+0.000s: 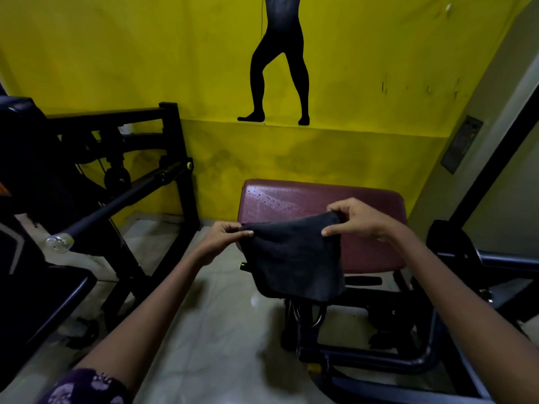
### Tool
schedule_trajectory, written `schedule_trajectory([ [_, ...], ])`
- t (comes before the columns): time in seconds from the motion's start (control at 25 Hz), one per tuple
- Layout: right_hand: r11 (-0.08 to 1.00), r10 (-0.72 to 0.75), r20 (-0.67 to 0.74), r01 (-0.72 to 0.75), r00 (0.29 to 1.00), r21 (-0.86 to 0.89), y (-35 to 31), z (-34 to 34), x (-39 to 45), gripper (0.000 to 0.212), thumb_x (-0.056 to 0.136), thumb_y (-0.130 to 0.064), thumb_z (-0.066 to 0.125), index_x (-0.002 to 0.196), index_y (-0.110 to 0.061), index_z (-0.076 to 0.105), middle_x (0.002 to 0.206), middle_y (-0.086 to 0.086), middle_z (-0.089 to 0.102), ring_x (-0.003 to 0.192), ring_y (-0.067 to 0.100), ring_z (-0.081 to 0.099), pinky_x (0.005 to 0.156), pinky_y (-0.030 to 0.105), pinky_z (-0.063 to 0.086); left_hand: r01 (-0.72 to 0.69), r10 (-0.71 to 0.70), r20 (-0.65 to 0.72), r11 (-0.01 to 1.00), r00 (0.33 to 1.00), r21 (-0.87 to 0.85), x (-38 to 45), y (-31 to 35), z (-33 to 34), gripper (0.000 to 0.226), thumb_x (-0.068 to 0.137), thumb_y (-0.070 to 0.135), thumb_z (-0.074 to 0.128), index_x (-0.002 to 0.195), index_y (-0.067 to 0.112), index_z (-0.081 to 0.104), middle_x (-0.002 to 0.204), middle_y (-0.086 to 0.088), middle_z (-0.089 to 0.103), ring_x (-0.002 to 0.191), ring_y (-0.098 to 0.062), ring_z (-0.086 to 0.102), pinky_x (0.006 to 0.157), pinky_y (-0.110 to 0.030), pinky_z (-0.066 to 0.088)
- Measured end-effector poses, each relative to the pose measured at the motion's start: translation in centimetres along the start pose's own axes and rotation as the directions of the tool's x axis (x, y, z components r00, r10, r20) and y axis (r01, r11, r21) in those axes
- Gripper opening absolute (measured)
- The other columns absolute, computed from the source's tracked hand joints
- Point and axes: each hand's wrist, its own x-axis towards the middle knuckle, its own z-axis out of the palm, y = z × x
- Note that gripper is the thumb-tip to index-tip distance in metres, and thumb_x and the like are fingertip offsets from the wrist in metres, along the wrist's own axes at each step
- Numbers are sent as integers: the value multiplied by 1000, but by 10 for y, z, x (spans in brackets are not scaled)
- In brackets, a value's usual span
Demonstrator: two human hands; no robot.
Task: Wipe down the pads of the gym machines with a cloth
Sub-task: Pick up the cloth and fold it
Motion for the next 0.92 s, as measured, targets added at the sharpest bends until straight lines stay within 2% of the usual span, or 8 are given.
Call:
schedule_trajectory([
  [0.08,996,-89,-62,88,994,-25,-2,7,5,30,73,-5,78,74,-18,51,67,-5,50,65,7,46,61,27,36,54,-55,17,996,998,72,0,3,2,9,83,2,66,90,6,67,87,-9,64,73,-5,62,66,-15,49],
  [0.2,992,-121,-170,112,978,-61,-9,17,14,46,73,-5,77,96,-24,42,67,3,50,58,9,42,54,25,34,-43,63,-43,925,997,377,8,18,18,65,74,24,79,128,11,45,125,0,43,112,-5,44,94,-19,37],
  [0.28,994,-109,-203,111,973,1,-16,29,17,50,74,-4,76,96,-27,38,65,12,55,57,15,46,55,30,36,-185,155,108,909,982,375,12,35,45,79,67,46,78,132,21,42,131,8,44,119,-3,43,102,-20,36],
  [0.44,929,-43,-356,169,933,330,-15,29,9,46,78,7,69,95,-23,39,79,14,64,70,18,61,62,32,48,-304,260,175,899,950,314,22,46,89,52,73,40,76,112,10,59,105,-4,66,95,-10,59,83,-32,49],
  [0.56,984,-46,-216,82,975,158,24,39,-24,45,70,-14,82,103,-22,52,99,1,64,89,9,62,74,21,50,-412,391,134,838,911,357,24,46,92,53,73,51,65,92,3,53,81,-11,60,73,-14,52,64,-37,44],
  [0.64,989,117,-110,-105,987,108,58,64,-48,33,70,-22,82,97,-18,63,93,2,68,88,19,65,73,32,54,-403,401,101,805,911,435,24,45,84,47,77,50,66,87,7,47,74,-6,56,69,-22,55,60,-40,40],
  [0.8,974,223,-369,-190,902,124,79,65,-44,16,75,-21,79,82,-11,69,57,-5,61,54,13,59,55,31,44,-278,418,-83,727,904,628,17,36,63,39,83,49,64,92,13,50,75,1,59,76,-28,62,58,-32,33],
  [0.92,990,127,-305,-140,944,-22,59,68,-24,34,70,-34,82,91,-11,68,99,-5,59,91,10,56,75,24,44,-265,459,-127,694,879,670,9,35,60,41,85,47,62,97,9,52,75,-6,61,76,-33,62,56,-30,25],
])
